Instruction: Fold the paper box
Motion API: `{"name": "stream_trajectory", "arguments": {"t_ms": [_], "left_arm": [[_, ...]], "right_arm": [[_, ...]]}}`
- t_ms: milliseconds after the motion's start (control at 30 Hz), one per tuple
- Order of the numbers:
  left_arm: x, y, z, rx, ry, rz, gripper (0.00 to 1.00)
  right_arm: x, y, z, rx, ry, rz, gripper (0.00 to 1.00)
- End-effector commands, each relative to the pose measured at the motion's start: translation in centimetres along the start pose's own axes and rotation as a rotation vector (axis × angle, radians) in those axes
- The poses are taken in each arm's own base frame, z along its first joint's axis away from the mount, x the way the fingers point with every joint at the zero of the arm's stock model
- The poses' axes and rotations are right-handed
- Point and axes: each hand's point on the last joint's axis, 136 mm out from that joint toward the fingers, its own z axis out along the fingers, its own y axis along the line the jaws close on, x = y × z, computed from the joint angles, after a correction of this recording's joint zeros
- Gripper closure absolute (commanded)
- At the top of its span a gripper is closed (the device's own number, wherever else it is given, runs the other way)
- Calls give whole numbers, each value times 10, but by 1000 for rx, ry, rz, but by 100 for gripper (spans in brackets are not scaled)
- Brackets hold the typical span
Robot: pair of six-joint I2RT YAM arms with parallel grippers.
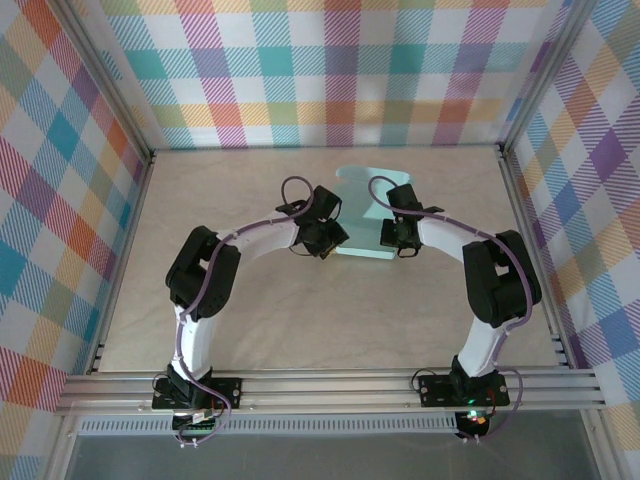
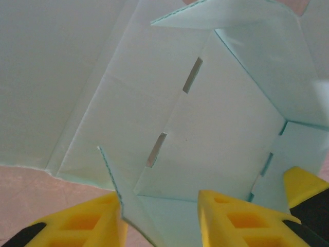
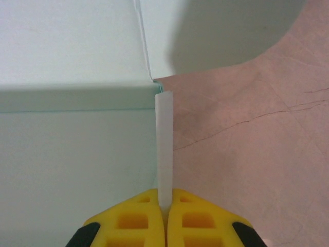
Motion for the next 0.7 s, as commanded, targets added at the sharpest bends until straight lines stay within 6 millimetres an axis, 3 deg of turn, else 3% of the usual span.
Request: {"name": "stream_trajectory", "arguments": {"t_ms": [0, 300, 533, 667], "left_arm": [[10, -2, -1, -28, 64, 156, 63], [21, 11, -5, -117, 167, 408, 61], [24, -4, -16, -50, 164, 536, 46], [32, -21, -16, 45, 196, 515, 46]], "right_arm": [[2, 9, -8, -45, 11, -55, 100], [8, 17, -5, -74, 80, -127, 100], [9, 21, -4, -93, 107, -152, 100], [12, 27, 0, -122, 135, -147, 100]]}}
